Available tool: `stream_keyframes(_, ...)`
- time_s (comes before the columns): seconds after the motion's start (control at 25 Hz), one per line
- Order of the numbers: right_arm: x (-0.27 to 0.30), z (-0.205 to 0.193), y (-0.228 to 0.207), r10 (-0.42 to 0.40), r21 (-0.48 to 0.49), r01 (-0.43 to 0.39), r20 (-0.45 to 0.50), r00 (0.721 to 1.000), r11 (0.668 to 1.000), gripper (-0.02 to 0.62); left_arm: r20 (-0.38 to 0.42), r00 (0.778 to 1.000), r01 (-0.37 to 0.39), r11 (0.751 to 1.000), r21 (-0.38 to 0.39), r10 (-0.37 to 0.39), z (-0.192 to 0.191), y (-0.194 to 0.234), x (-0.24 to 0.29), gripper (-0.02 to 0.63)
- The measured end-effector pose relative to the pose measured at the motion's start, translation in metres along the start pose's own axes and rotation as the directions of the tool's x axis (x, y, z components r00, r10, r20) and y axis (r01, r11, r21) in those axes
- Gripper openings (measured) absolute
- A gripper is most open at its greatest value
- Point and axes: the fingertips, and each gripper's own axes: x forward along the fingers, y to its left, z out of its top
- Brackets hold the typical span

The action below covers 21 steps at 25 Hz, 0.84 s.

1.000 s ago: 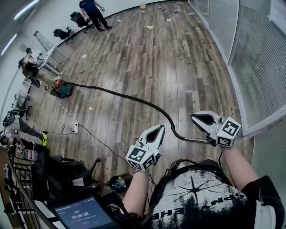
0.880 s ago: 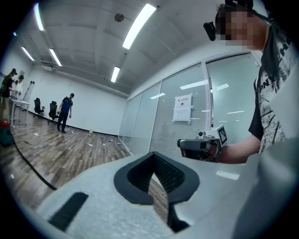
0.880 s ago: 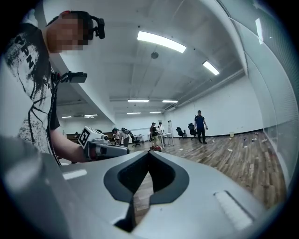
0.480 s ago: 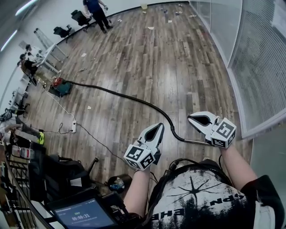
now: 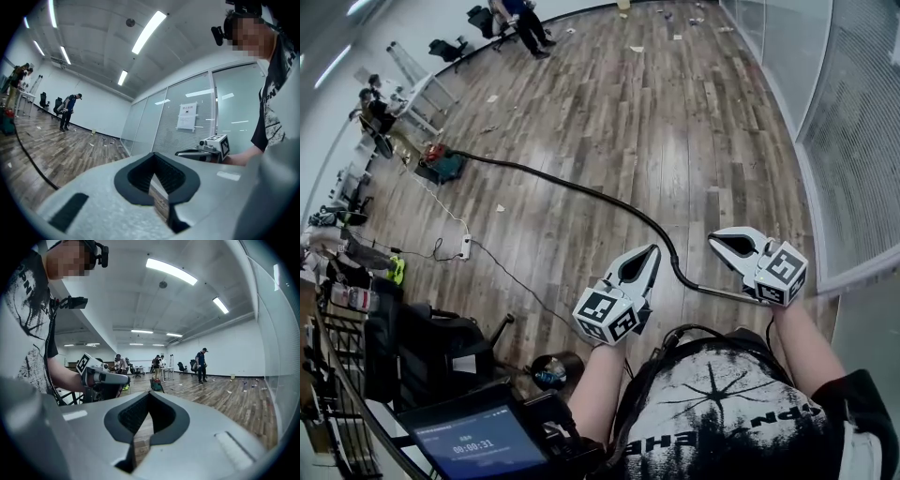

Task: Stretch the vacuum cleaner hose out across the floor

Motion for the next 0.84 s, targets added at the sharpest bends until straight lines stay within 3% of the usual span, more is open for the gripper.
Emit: stream_keyframes(0.84,0.014,0.004,0.007,0.051,-0.027,-0.051,0.003,0.999,0.998,0.006,-0.006,1.0,-0.019,1.0,0.008,0.019,-0.006,0.003,-0.005,0.0)
